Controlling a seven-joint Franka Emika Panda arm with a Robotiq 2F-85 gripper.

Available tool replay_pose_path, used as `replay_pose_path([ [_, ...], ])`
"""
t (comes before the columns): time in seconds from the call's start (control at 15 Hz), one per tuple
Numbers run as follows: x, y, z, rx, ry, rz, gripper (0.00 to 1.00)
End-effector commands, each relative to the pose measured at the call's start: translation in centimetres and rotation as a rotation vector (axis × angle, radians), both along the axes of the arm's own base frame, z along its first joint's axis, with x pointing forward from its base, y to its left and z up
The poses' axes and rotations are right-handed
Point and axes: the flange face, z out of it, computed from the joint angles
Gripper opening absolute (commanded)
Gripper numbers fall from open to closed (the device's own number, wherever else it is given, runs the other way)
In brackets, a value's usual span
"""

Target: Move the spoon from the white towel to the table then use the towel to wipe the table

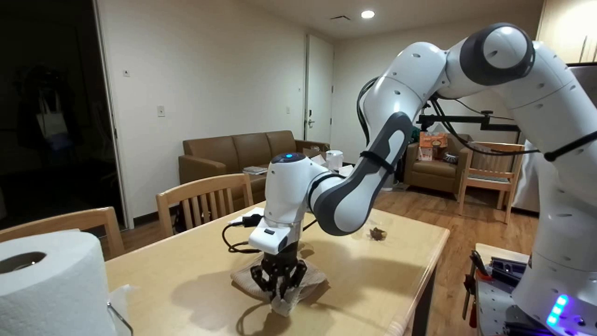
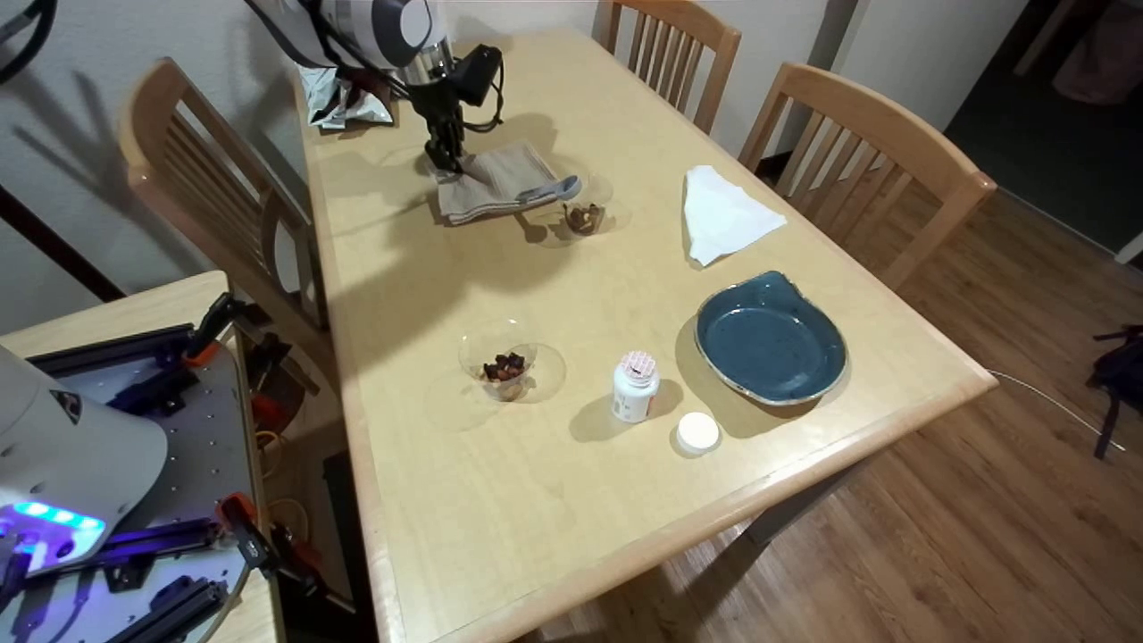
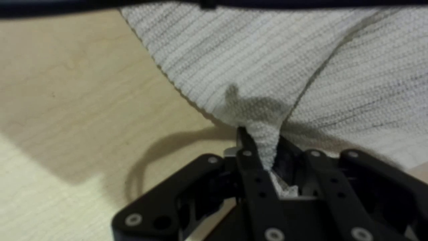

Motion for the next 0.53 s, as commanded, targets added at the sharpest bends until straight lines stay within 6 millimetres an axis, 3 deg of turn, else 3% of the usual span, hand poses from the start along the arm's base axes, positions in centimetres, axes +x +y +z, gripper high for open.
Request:
replay_pose_path([
  [0.0, 2.1, 0.9, -1.9, -0.054, -0.005, 0.070, 0.04],
  [0.47, 6.9, 1.7, -2.1, -0.121, -0.060, 0.105, 0.04],
])
